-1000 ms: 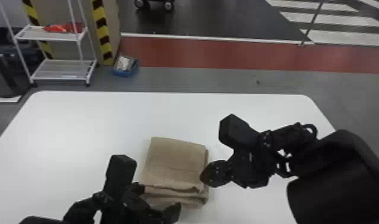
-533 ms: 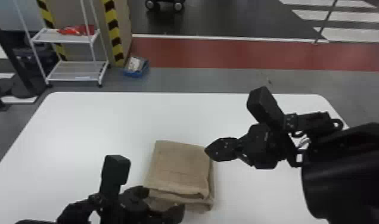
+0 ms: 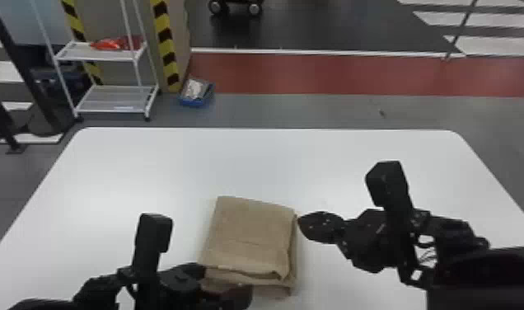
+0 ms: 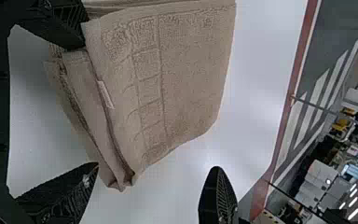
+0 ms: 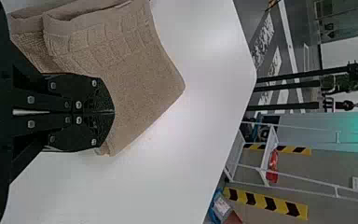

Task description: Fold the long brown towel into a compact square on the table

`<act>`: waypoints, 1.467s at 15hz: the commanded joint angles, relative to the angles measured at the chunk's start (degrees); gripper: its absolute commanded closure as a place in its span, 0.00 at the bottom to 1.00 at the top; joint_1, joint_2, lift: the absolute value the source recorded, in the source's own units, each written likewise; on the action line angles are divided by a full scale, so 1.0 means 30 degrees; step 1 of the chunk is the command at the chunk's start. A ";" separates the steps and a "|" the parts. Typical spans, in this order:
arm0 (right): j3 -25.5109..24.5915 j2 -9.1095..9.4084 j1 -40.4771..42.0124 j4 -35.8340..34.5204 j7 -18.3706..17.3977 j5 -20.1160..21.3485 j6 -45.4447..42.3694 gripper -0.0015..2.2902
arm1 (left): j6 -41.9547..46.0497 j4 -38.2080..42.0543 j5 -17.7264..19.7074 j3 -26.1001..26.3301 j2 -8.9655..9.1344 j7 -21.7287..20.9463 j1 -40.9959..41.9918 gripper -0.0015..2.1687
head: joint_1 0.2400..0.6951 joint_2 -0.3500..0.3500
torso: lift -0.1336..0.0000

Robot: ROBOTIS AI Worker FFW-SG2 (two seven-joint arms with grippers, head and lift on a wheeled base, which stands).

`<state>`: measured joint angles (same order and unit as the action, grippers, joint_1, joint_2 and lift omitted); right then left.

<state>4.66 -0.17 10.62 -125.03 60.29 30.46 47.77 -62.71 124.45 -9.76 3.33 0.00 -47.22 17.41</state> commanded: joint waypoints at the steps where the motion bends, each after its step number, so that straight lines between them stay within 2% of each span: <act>1: 0.0848 0.0075 0.1029 0.0075 -0.1260 -0.0719 -0.0057 0.93 | -0.1526 0.0031 0.0147 -0.0055 0.0050 0.0301 -0.0090 0.04 | 1.00 0.45 | 0.08; 4: 0.1845 0.0075 0.1586 0.0690 -0.4190 -0.2213 -0.0350 0.93 | -0.1936 0.0060 0.0528 0.0209 0.0050 0.1560 -0.0119 0.04 | 1.00 0.51 | 0.08; 6: 0.2108 0.0075 0.1615 0.1628 -0.5449 -0.3033 -0.2049 0.93 | -0.2170 0.0060 0.1084 0.0384 0.0050 0.2205 -0.0090 0.04 | 1.00 0.54 | 0.08; 8: 0.2167 0.0075 0.1615 0.1833 -0.5801 -0.4117 -0.3103 0.93 | -0.2170 0.0060 0.1465 0.0384 0.0050 0.2644 -0.0032 0.04 | 1.00 0.56 | 0.08; 11: 0.2548 0.0075 0.1439 0.1891 -0.6475 -0.4205 -0.4041 0.93 | -0.2463 0.0060 0.1524 0.0882 0.0050 0.2820 -0.0178 0.04 | 1.00 0.59 | 0.08; 14: 0.2460 0.0075 0.0677 0.3825 -0.7500 -0.4205 -0.5857 0.93 | -0.2463 -0.0233 0.1553 0.1644 0.0050 0.3084 -0.0647 0.04 | 1.00 0.58 | 0.08; 19: 0.1610 0.0075 0.0765 0.4821 -0.8262 -0.4469 -0.7908 0.93 | -0.2463 -0.2723 0.1465 0.2582 0.0050 0.3758 -0.3459 0.04 | 1.00 0.51 | 0.08; 22: 0.0790 0.0075 0.1644 0.4587 -0.8613 -0.4469 -0.9256 0.93 | -0.2463 -0.3280 0.1582 0.2582 0.0050 0.4051 -0.3723 0.04 | 1.00 0.48 | 0.08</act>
<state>8.14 -0.09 14.49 -110.85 34.79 17.06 21.70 -70.09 115.14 -5.11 11.05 0.00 -35.04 6.46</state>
